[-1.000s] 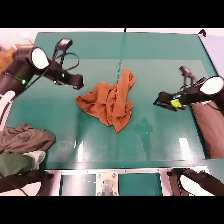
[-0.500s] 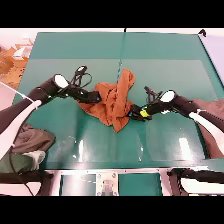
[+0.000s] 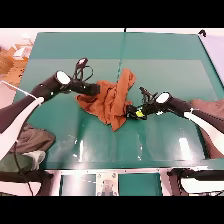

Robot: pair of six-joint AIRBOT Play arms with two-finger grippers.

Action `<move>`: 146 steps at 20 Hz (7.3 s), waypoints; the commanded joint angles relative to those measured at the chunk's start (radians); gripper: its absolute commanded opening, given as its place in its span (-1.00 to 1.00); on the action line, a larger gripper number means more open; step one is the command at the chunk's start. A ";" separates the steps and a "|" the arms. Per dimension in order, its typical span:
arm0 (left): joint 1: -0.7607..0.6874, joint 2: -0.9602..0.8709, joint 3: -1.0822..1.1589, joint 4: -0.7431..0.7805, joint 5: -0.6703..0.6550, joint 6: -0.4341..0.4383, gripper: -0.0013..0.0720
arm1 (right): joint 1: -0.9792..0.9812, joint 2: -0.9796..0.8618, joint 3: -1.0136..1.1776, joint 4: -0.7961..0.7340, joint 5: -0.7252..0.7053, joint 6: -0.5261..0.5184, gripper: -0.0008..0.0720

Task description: Fold the shirts.

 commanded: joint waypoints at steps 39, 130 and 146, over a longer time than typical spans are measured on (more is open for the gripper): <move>0.213 -0.049 0.700 0.315 -0.127 -0.038 -0.89 | -0.644 0.896 -0.306 0.005 0.222 -0.077 -0.93; 0.496 0.417 0.909 0.021 -0.526 -0.060 -0.89 | -0.672 0.615 0.803 0.112 0.300 0.076 -0.93; 0.496 0.663 0.784 0.201 -0.326 -0.103 -0.89 | -0.854 0.817 0.806 0.040 0.033 0.074 -0.92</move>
